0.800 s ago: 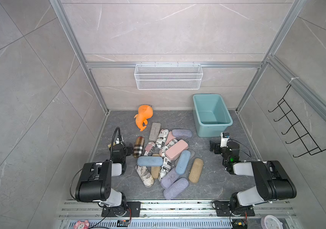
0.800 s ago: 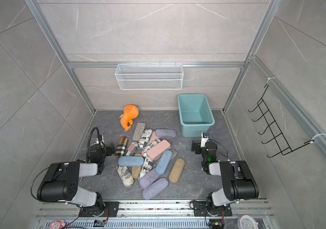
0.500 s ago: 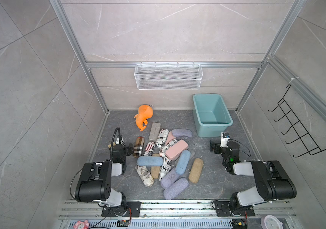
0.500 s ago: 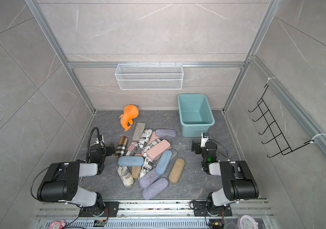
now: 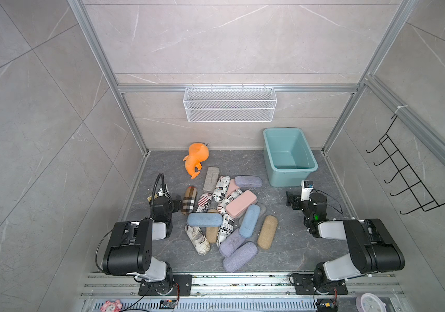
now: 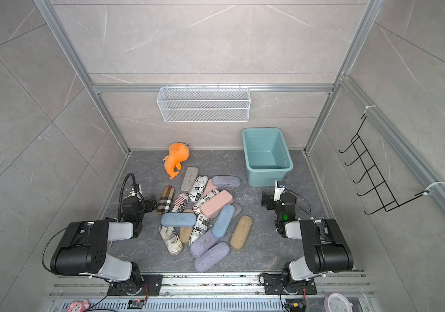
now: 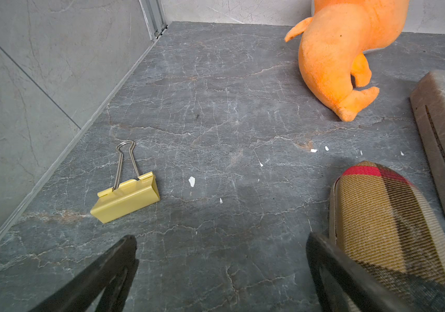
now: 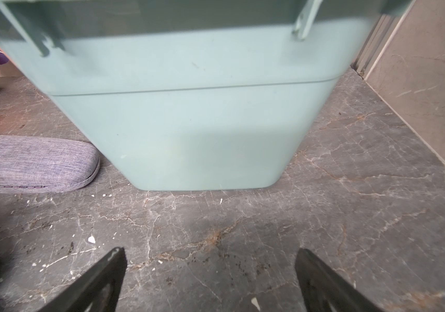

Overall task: Put the glasses cases into the storage boxes
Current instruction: Move the storage box to the center of the board.

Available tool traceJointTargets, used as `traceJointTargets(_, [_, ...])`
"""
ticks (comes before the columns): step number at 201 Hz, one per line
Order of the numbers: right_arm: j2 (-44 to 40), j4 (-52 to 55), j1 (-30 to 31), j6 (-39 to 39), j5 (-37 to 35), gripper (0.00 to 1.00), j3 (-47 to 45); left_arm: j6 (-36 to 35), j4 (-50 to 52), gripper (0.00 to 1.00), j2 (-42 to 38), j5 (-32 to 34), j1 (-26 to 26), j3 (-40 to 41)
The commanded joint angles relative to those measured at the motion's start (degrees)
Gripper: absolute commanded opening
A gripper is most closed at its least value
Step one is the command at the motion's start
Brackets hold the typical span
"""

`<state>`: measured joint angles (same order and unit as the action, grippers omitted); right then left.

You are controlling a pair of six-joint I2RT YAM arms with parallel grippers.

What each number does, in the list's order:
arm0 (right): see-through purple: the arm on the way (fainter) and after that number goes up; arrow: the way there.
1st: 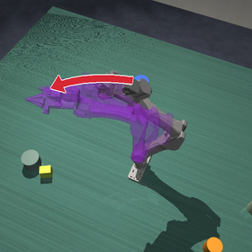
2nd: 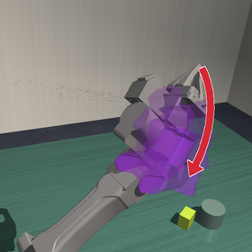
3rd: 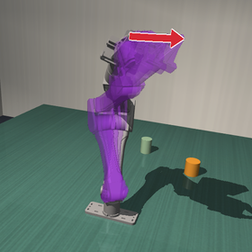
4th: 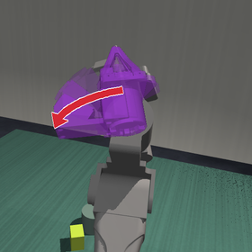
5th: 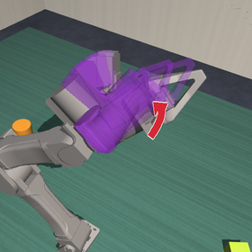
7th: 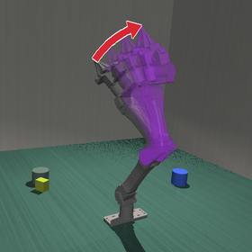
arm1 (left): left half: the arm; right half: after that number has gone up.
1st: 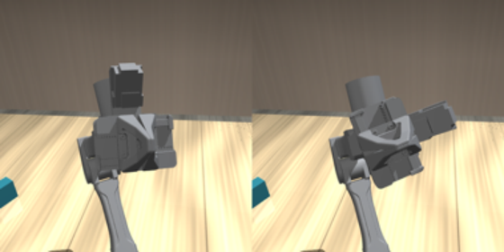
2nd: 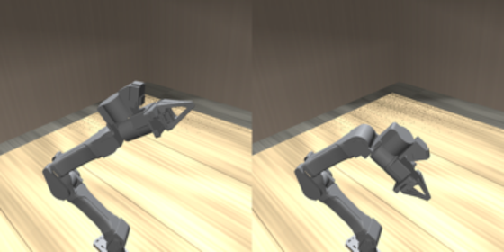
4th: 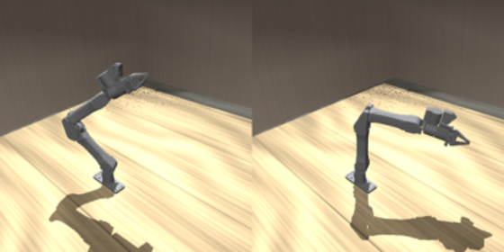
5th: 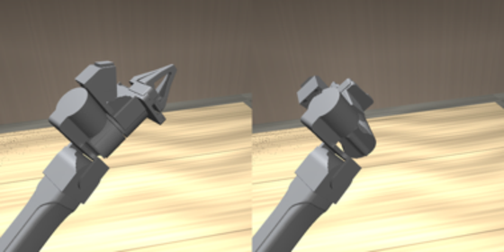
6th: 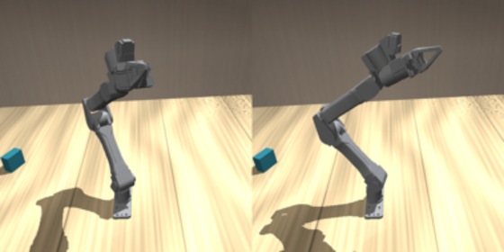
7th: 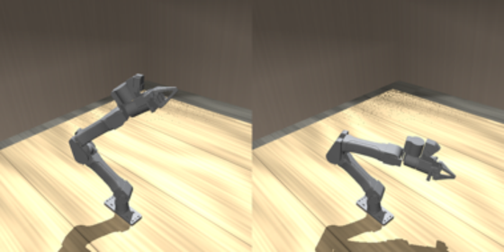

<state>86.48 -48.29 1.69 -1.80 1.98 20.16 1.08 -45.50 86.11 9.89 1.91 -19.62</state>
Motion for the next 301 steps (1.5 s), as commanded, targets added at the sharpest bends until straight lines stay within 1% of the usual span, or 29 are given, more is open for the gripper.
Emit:
traceJointTargets(1, [-0.4, -1.0, 0.0, 0.8, 0.6, 1.0, 0.4, 0.7, -2.8, 1.0, -0.4, -0.4, 0.1, -1.0])
traceJointTargets(57, [-0.4, -1.0, -0.1, 0.8, 0.6, 1.0, 0.5, 0.6, -3.1, 1.0, -0.6, -0.2, 0.1, -0.8])
traceJointTargets(64, [-0.5, -1.2, -0.1, 0.8, 0.5, 1.0, 0.4, 0.6, -1.5, 1.0, -1.5, 0.6, 0.0, -1.7])
traceJointTargets(71, [-0.9, -0.6, -0.1, 0.4, -1.1, 1.0, 0.6, 0.7, 4.8, 1.0, -3.9, 0.2, -0.1, -3.9])
traceJointTargets(85, [-3.0, 7.7, -0.1, 0.1, -2.2, 1.0, 3.9, 0.6, 16.6, 1.0, -9.1, -0.4, -0.1, -8.3])
traceJointTargets(100, [-5.4, 17.6, 0.0, 0.3, -2.0, 1.0, 8.8, 1.9, 19.5, 1.0, -14.9, -0.7, -0.2, -8.9])
traceJointTargets(119, [-9.5, 22.0, 0.7, 0.4, -2.6, 1.0, 9.8, 3.8, 22.8, 1.0, -21.8, -1.8, -0.3, -8.4])
traceJointTargets(140, [-15.1, 28.6, 1.5, 0.6, -3.4, 1.0, 11.1, 5.3, 28.9, 1.0, -28.7, -4.4, -0.4, -9.6])
traceJointTargets(156, [-20.1, 34.8, 2.9, 0.4, -5.2, 1.0, 12.6, 8.2, 32.7, 1.0, -34.3, -7.0, -0.5, -10.8])
traceJointTargets(167, [-22.9, 40.5, 3.9, -1.6, -6.2, 1.0, 15.0, 11.0, 35.7, 1.0, -36.9, -9.1, -0.4, -12.5])
traceJointTargets(176, [-24.1, 47.1, 4.7, -4.3, -7.2, 1.0, 18.5, 14.3, 39.7, 1.0, -38.2, -10.4, -0.5, -14.8])
traceJointTargets(190, [-24.4, 56.6, 5.4, -8.3, -7.5, 1.0, 24.5, 20.0, 47.3, 1.0, -38.7, -12.1, -0.4, -19.5])
traceJointTargets(201, [-23.6, 62.8, 5.4, -12.9, -7.1, 1.0, 29.1, 21.5, 52.8, 1.0, -38.5, -14.1, -0.4, -23.4])
traceJointTargets(209, [-22.3, 68.1, 5.4, -15.2, -6.4, 1.0, 33.0, 22.0, 54.3, 1.0, -38.3, -16.0, -0.4, -25.0])
traceJointTargets(217, [-20.9, 71.6, 5.4, -16.0, -4.8, 1.0, 36.5, 23.5, 53.8, 1.0, -38.4, -17.8, -0.4, -25.5])
traceJointTargets(228, [-20.2, 72.8, 5.3, -17.5, -4.3, 1.0, 38.7, 27.6, 53.3, 1.0, -38.8, -18.4, -0.4, -25.9])
traceJointTargets(242, [-22.2, 70.7, 5.2, -19.5, -3.9, 1.0, 37.8, 29.3, 53.4, 1.0, -39.4, -19.6, -0.4, -26.2])
traceJointTargets(251, [-24.7, 67.2, 5.1, -20.0, -2.1, 1.0, 35.7, 32.4, 56.2, 1.0, -39.7, -18.0, -0.4, -26.7])
traceJointTargets(261, [-26.6, 65.0, 5.0, -21.6, -1.8, 1.0, 34.4, 35.6, 59.5, 1.0, -40.0, -15.7, -0.3, -27.4])
traceJointTargets(275, [-25.8, 68.5, 4.8, -21.5, -2.1, 1.0, 37.2, 36.0, 64.7, 1.0, -40.6, -15.3, -0.3, -28.7])
traceJointTargets(278, [-25.0, 70.1, 4.8, -20.9, -1.8, 0.99, 38.5, 36.1, 65.2, 1.0, -40.6, -15.2, -0.4, -28.8])
traceJointTargets(281, [-24.0, 72.0, 4.8, -19.8, -1.6, 0.94, 39.9, 36.3, 65.2, 1.0, -40.7, -15.4, -0.3, -28.8])
traceJointTargets(285, [-22.6, 74.1, 4.8, -18.7, -0.8, 0.84, 41.9, 36.6, 64.9, 1.0, -40.7, -15.7, -0.3, -28.5])
traceJointTargets(287, [-21.9, 74.9, 4.9, -18.3, -0.3, 0.77, 42.8, 36.8, 64.5, 1.0, -40.9, -15.9, -0.3, -28.3])
traceJointTargets(291, [-20.3, 76.8, 4.8, -17.6, 0.8, 0.66, 44.6, 37.5, 63.8, 0.98, -41.0, -16.4, -0.3, -27.8])
traceJointTargets(298, [-18.6, 78.6, 5.0, -17.3, 1.6, 0.6, 46.3, 39.8, 63.1, 0.91, -41.3, -16.1, -0.3, -26.8])
traceJointTargets(301, [-17.5, 79.5, 5.0, -17.5, 1.6, 0.6, 47.2, 41.0, 62.8, 0.89, -41.5, -16.0, -0.3, -26.2])
